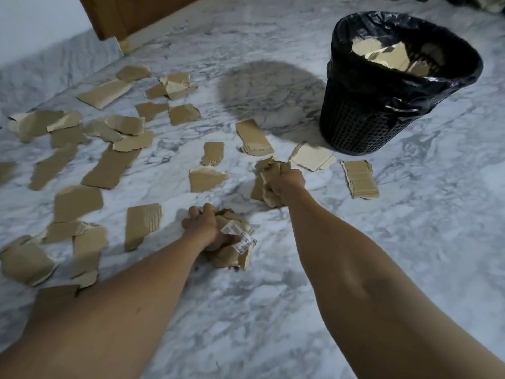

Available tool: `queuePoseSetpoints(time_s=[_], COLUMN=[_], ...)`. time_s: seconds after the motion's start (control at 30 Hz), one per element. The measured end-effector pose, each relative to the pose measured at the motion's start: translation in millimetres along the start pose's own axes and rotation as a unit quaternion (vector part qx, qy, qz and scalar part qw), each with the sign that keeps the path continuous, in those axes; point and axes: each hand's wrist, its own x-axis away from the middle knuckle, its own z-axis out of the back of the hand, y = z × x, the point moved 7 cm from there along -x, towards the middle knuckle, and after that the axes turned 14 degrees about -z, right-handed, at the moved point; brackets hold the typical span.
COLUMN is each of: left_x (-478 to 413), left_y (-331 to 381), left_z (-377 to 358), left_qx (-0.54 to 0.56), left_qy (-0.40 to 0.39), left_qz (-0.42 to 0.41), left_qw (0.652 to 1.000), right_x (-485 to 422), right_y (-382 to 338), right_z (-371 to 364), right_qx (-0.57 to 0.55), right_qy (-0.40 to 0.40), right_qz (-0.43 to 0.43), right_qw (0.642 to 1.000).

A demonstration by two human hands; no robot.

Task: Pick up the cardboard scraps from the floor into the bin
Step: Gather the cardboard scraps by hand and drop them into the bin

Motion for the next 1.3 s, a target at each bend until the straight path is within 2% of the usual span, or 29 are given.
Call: queuePoseSetpoints(time_s=[0.17, 0.33, 0.47, 0.57, 0.6, 0.7, 0.77, 0.83, 0.93, 1.0, 1.07, 1.13, 1.2, 1.3], left_x=[0, 1, -1, -3, -4, -6, -7, -7, -6, -4, -3, 0, 1, -10], left_y=[3, 1, 1, 2, 2, -1, -4, -4, -3, -2, -1, 5, 23, 69], left_z=[1, 1, 0, 1, 1, -1, -2, -1, 0, 2, 2, 4, 6, 9], left_qx=[-0.016, -0.002, -0.012, -0.019, -0.022, -0.019, -0.017, -0.016, -0.006, -0.011, -0.009, -0.015, -0.027, -0.008], left_qy=[-0.020, -0.015, -0.027, -0.022, -0.018, -0.019, -0.015, -0.008, 0.000, 0.002, 0.004, 0.017, 0.037, 0.058], left_qz=[-0.016, -0.004, -0.013, 0.001, 0.002, 0.002, 0.007, 0.011, 0.022, 0.032, 0.043, 0.046, 0.014, -0.054], left_qw=[1.000, 1.000, 0.999, 1.000, 1.000, 1.000, 1.000, 1.000, 1.000, 0.999, 0.999, 0.999, 0.999, 0.997], right_x=[-8, -15, -20, -32, -42, -101, -117, -80, -44, -33, -30, -29, -26, -18], right_y=[-1, -4, -2, 10, 19, 45, 65, 69, 66, 69, 83, 102, 115, 129], right_z=[7, 10, 35, 78, 96, 157, 175, 170, 161, 150, 140, 136, 134, 132], right_qx=[0.053, 0.053, -0.012, 0.013, 0.021, 0.055, 0.041, 0.028, 0.112, 0.156, 0.181, 0.156, 0.079, 0.047], right_qy=[-0.038, -0.036, -0.091, -0.152, -0.143, 0.020, 0.086, 0.099, 0.141, 0.140, 0.118, 0.095, 0.073, 0.108], right_qz=[0.004, 0.011, -0.020, -0.053, -0.066, -0.051, -0.052, -0.045, 0.003, 0.025, 0.007, -0.024, -0.035, 0.019], right_qw=[0.998, 0.998, 0.996, 0.987, 0.987, 0.997, 0.994, 0.994, 0.984, 0.978, 0.976, 0.983, 0.994, 0.993])
